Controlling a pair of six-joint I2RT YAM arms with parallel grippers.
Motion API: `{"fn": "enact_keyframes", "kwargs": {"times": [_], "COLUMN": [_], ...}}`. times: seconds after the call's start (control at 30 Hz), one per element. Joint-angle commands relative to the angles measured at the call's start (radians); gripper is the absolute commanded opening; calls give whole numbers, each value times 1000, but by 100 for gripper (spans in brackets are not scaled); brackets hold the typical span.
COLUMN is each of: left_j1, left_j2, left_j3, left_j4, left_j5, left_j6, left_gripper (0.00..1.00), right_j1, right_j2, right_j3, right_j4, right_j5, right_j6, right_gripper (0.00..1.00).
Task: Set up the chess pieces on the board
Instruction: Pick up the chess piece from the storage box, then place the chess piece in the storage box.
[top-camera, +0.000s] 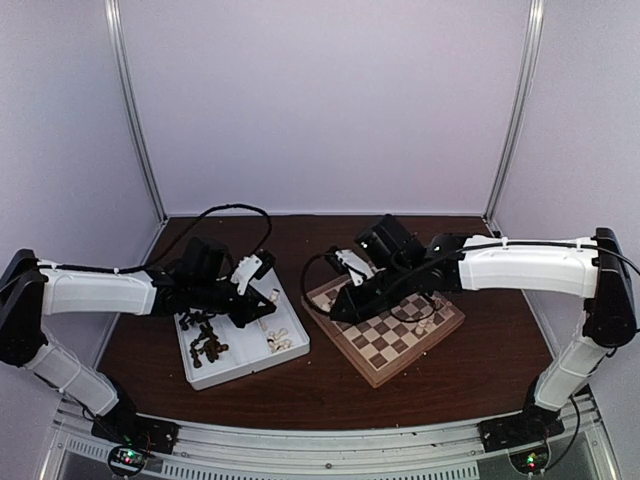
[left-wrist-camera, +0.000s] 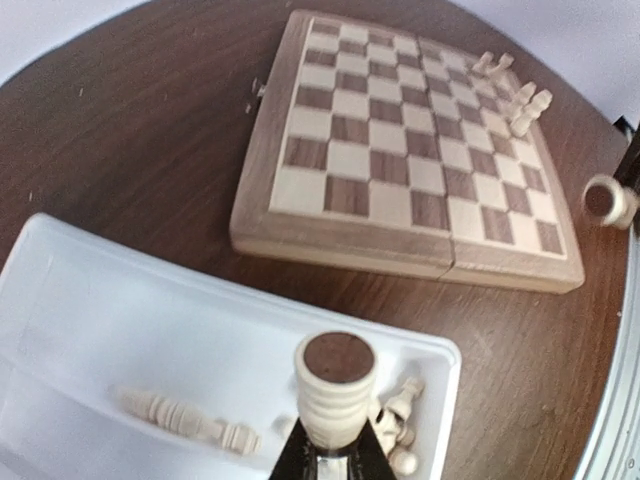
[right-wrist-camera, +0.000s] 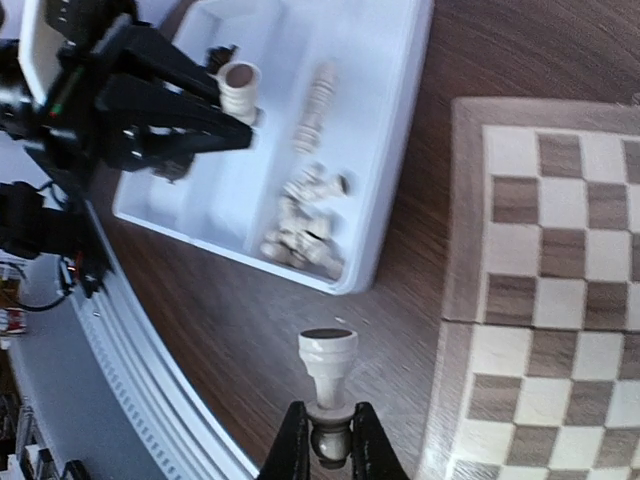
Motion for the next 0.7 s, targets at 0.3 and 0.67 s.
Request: {"fn": "enact_keyframes", "kwargs": {"times": [0.3, 0.67], "left_j1": [10, 9], "left_j2": [77, 123], "left_j3": [76, 130], "left_j4": [-208, -257], "left_j5": [-73, -61], "left_j6": [-21, 2], "left_gripper": [6, 10], "right_j1": [-71, -68], "right_j2": [114, 323], "right_j3": [326, 477], "right_j4": [-991, -1141], "right_j5": [385, 559], "right_j6": [-358, -384], "right_gripper": [1, 5]}}
